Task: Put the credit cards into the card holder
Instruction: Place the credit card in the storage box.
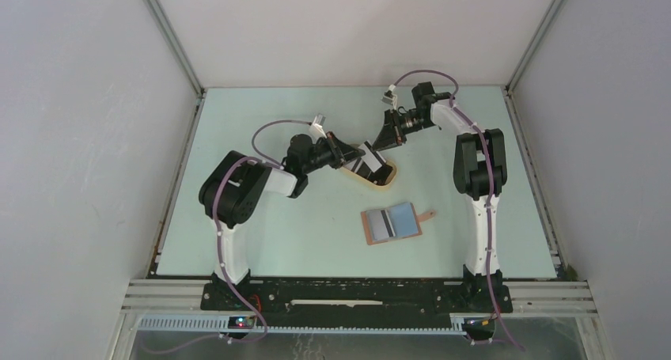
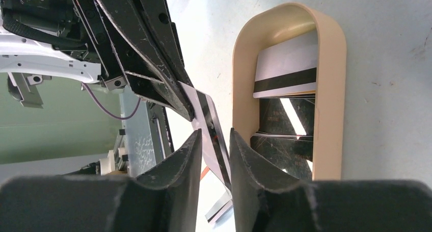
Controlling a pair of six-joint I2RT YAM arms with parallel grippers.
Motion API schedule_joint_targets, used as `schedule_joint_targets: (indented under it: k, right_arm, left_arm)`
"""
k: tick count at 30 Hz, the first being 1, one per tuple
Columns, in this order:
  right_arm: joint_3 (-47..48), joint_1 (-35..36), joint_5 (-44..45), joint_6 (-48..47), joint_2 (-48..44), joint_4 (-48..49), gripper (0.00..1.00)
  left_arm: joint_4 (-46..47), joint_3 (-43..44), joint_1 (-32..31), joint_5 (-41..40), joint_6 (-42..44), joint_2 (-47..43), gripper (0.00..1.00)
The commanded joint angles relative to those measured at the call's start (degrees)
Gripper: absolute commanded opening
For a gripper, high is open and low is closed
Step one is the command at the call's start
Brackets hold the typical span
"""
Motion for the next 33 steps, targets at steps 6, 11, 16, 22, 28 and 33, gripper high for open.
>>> schedule_joint_targets:
  k: [6,11,16,22,28,33]
  right_arm:
    - [1.14,-0.86,1.39,-3.2,-0.14,-2.79,0.5]
    - [1.04,-1.58,3.73,-5.69,-1.26,-3.95,0.58]
    - [0.42,-2.16,4.28,-11.68,-3.74,-6.34,0.59]
    - [0.29,-2.36,-0.21,-21.23,-5.27,-12.31,0.6]
    - [1.7,-2.33,-4.64,-27.19,-5.12,-17.97,0.57]
    - [2.21,-1.72,-5.44,-28.83,-5.13,-20.07,0.5]
  left_arm:
    - [2.23,2.13,-0.07,0.82,1.47,0.58,0.0]
    - [3.27,1.6,-0.05,1.17,1.57,0.35,0.0]
    - [6.43,0.8,-0.07,2.6,1.05,0.07,0.0]
    - [12.86,-0.21,-0.23,5.02,-0.1,-0.27,0.0]
    - [13.36,0.28,-0.6,5.77,0.2,-0.22,0.0]
    - [13.21,0.58,-0.6,5.66,0.45,-0.17,0.0]
